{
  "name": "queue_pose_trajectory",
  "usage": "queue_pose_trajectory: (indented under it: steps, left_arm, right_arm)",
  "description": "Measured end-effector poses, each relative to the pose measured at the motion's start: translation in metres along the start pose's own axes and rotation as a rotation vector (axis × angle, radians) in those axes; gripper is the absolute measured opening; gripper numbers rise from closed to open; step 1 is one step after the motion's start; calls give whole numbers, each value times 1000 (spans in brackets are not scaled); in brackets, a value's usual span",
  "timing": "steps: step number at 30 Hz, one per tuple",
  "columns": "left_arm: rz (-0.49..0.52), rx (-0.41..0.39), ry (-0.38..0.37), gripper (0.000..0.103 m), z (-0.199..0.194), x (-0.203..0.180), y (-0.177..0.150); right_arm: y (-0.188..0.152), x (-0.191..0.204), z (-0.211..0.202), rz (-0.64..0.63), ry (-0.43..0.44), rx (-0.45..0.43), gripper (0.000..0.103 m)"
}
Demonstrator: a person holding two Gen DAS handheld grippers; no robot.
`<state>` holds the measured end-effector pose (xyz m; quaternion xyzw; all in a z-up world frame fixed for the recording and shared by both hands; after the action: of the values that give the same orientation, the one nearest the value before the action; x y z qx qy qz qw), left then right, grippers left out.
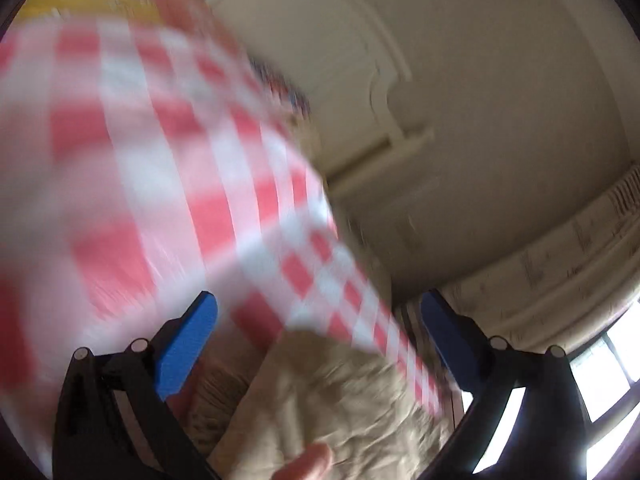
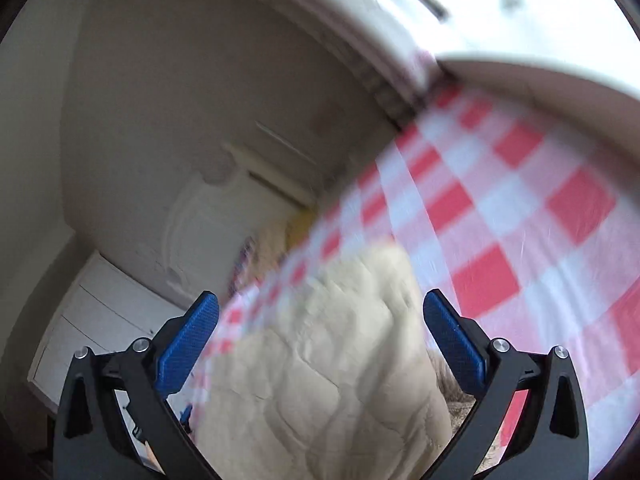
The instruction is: Fold large clothes
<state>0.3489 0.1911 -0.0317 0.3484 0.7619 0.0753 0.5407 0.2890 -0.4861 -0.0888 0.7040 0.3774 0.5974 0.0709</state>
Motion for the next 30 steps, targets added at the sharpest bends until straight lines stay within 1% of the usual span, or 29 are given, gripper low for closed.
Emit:
queue_pose_trajectory:
  steps: [1,2,3,4,5,6,7,8,10,11,12,13,14,16,17,18,19,20,21,23,24,26,30]
  left_arm:
    - [36,-40,0,100,-14,-13,10]
    - [90,-70,-22,100,-25,-33,17]
    - [128,-83,-33,100,-31,-49,20]
    - [199,-99,-46,100,-37,-77,21]
    - [247,-102,-55,100,-42,-94,19]
    - [327,-95,-65,100,-36,-127,13]
    - [398,-78,-63,100,-30,-150,4]
    - [454,-63,-47,100,-23,-165,-5]
    - [605,-36,36,100,7,-197,-35]
    - [669,-27,84,100,19,-206,-48]
    - [761,-1,163,100,40,-211,-69]
    - [823,31,216,100,55,-209,-87]
    - [884,72,269,100,72,-203,-108]
    - [963,154,339,100,100,-179,-144]
    - [997,200,375,100,115,-160,-162]
    - [1039,275,428,101,133,-132,-187]
    - [1065,364,454,101,147,-102,-212]
    - [1059,393,442,101,151,-86,-224]
    - [1043,364,442,101,143,-77,-226]
    - [1013,312,419,101,128,-77,-218]
    - [976,327,416,101,129,-70,-214]
    - [935,365,403,101,133,-63,-213]
    - [942,360,416,101,128,-65,-213]
  right_arm:
    - [7,10,-9,-28,0,-40,99]
    - [15,28,-17,-92,-13,-67,99]
    - [19,50,-18,-171,-27,-70,99]
    - [22,68,-17,-233,-41,-69,99]
    - [22,88,-12,-297,-62,-69,99]
    - [20,107,-3,-352,-82,-63,99]
    - [16,120,5,-386,-95,-51,99]
    - [11,136,18,-425,-117,-32,99]
    - [-1,157,51,-504,-176,12,99]
    - [-8,164,62,-534,-201,32,99]
    - [-21,166,82,-584,-246,69,99]
    - [-34,164,96,-617,-278,101,99]
    - [-52,155,113,-655,-322,154,99]
    - [-93,125,147,-726,-402,275,99]
    - [-118,99,164,-770,-463,363,99]
    - [-153,63,183,-817,-530,498,99]
    - [-169,50,186,-798,-508,549,99]
    - [-170,49,182,-758,-477,536,99]
    - [-165,55,175,-758,-470,503,99]
    - [-168,53,172,-765,-455,515,99]
    - [-168,51,174,-759,-455,518,99]
    - [-170,51,175,-771,-471,517,99]
    - [-170,50,176,-778,-481,504,99]
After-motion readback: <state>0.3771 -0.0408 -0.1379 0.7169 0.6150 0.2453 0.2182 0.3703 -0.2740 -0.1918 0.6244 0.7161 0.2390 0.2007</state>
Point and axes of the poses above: each gripper's, at about its wrist camera, not at the fingertips, and z roughly the way its jaws point, x to its left, y to its top, the point moved 8 cm from there along z, roughly the way its jaws point, and after that the axes turned 3 degrees about x, right-handed, at the moved point
